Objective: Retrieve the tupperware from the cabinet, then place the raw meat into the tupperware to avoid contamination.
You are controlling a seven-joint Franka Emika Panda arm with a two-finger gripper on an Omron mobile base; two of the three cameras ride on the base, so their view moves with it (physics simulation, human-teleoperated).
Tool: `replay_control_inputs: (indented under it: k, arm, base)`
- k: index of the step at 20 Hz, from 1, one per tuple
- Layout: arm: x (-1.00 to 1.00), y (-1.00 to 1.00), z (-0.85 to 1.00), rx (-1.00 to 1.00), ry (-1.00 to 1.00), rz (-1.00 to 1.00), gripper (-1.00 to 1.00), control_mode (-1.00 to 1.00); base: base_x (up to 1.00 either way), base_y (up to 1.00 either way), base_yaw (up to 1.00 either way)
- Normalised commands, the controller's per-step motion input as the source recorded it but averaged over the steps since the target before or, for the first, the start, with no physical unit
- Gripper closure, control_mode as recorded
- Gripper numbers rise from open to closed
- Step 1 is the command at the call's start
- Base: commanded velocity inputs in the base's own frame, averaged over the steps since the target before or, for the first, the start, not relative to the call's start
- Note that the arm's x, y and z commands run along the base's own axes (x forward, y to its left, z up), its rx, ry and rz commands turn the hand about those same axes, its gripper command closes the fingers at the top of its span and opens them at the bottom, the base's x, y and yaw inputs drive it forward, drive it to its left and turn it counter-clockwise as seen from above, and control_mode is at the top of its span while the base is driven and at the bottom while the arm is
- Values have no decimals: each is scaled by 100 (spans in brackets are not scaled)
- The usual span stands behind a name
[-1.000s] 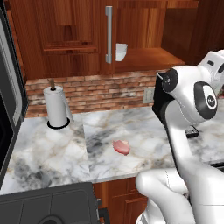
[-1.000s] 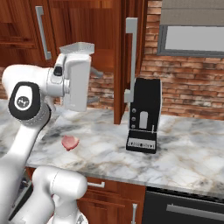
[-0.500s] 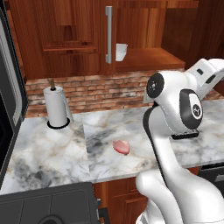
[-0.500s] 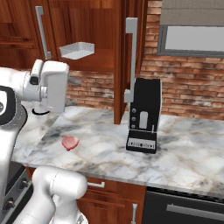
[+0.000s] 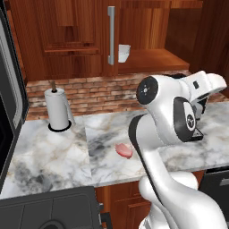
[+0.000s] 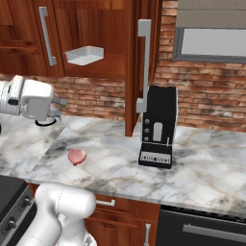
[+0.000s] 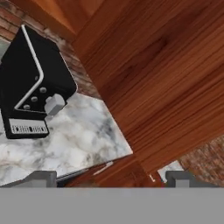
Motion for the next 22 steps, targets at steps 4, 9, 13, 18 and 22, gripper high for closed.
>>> replay_control_inputs:
  k: [4,9,13,18,22]
  arm:
    - [-16,46,-9,26,-26,2,-100,-100]
    - [-15,34,-8,26,-24,8,-100,-100]
    - [-17,30,-4,24,-22,13,-100,-100]
    - [-15,27,0,21,-18,18,-100,-100]
    - [-4,25,1,17,-19,19,-100,-100]
  base:
    - [0,0,0]
    - [0,0,0]
    - [0,0,0]
    - [0,0,0]
    - [0,0,0]
